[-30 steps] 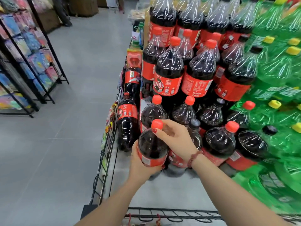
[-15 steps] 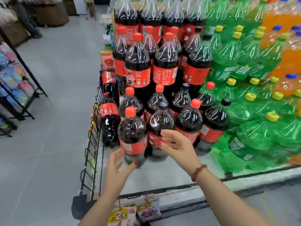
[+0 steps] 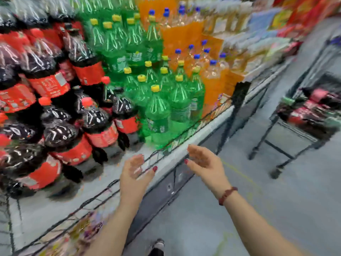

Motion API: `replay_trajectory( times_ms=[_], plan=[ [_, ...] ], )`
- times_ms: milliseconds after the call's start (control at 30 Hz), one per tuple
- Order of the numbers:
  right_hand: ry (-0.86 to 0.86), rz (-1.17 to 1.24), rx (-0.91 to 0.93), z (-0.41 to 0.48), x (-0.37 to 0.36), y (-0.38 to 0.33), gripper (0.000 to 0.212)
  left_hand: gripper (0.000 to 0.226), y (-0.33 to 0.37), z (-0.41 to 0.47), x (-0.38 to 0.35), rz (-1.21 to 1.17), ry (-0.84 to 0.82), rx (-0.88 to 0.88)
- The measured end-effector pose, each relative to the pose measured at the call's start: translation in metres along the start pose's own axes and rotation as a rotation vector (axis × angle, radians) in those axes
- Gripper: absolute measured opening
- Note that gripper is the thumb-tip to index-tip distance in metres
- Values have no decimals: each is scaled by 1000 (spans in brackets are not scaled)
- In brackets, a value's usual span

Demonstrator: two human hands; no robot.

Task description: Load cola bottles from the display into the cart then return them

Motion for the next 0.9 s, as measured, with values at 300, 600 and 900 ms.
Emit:
replay_trajectory(
  times_ms=[300, 600, 900],
  plan=[
    [461, 7, -182, -47, 177, 63, 32, 42, -52, -16, -210, -38, -456, 146],
    [727, -40, -286, -6, 307, 106, 31, 43, -107, 27, -388, -75, -693, 226],
    [875, -44, -359, 63, 410, 148, 33, 45, -137, 84, -539, -47, -846, 248]
  ],
)
Point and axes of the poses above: each hand's wrist, its own z-axis towards the middle knuckle, its own x-axis out of the back of the hand, y = z × x, the point moved 6 cm from there along z, towards the middle knuckle, and after that the axes turned 14 degrees about -z, right-handed, at the moved point
